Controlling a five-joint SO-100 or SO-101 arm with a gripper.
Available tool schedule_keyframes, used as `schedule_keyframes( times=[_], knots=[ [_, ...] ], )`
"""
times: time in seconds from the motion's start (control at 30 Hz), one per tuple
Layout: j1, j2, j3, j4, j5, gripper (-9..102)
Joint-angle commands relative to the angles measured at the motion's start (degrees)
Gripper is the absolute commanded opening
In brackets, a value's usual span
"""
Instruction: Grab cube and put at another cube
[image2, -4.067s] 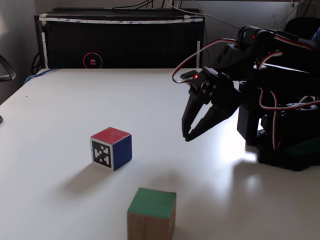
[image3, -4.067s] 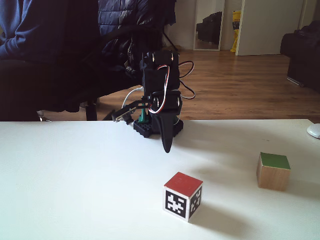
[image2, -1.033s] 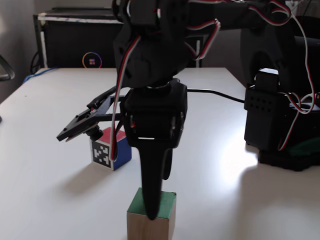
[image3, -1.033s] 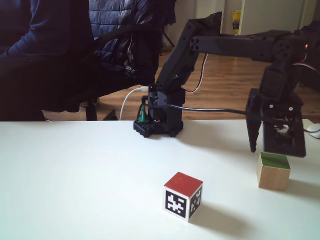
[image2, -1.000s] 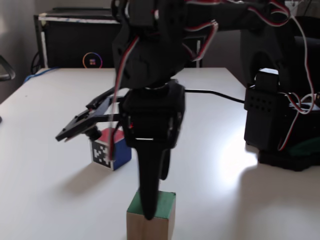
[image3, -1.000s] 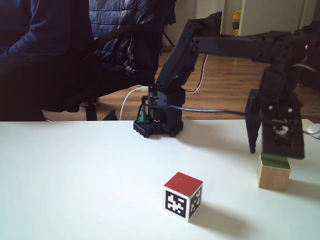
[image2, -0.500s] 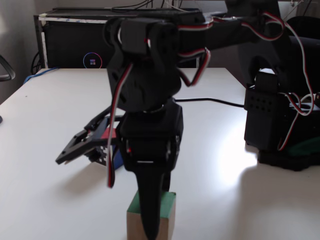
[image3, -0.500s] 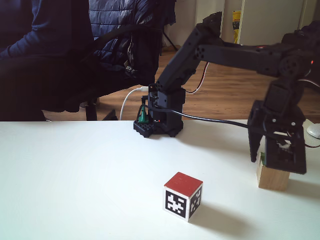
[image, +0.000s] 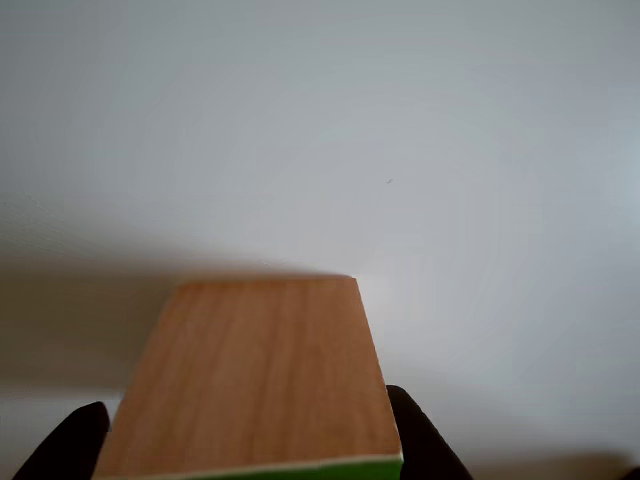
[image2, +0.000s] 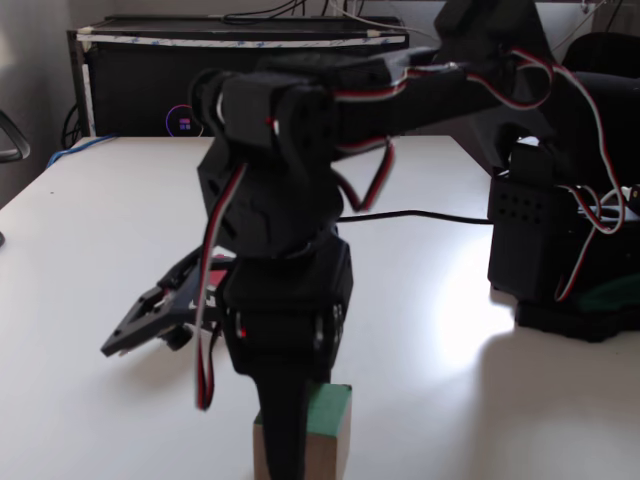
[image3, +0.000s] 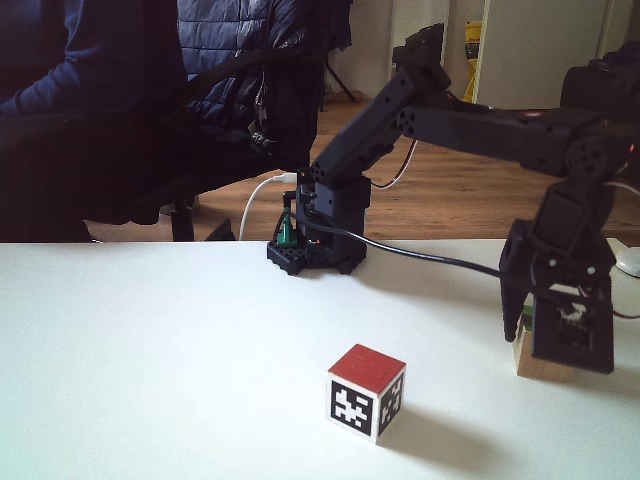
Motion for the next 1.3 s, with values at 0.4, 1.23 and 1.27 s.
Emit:
schedule_keyframes(
  times=[0.4, 1.23, 1.27],
  knots=[
    [-0.9, -3.1, -9.7, 3.1, 1.4, 20],
    [12.4, 33.8, 9.8, 3.1, 12.0, 19],
    [14.5, 35.9, 11.8, 2.7, 12.0, 19]
  ],
)
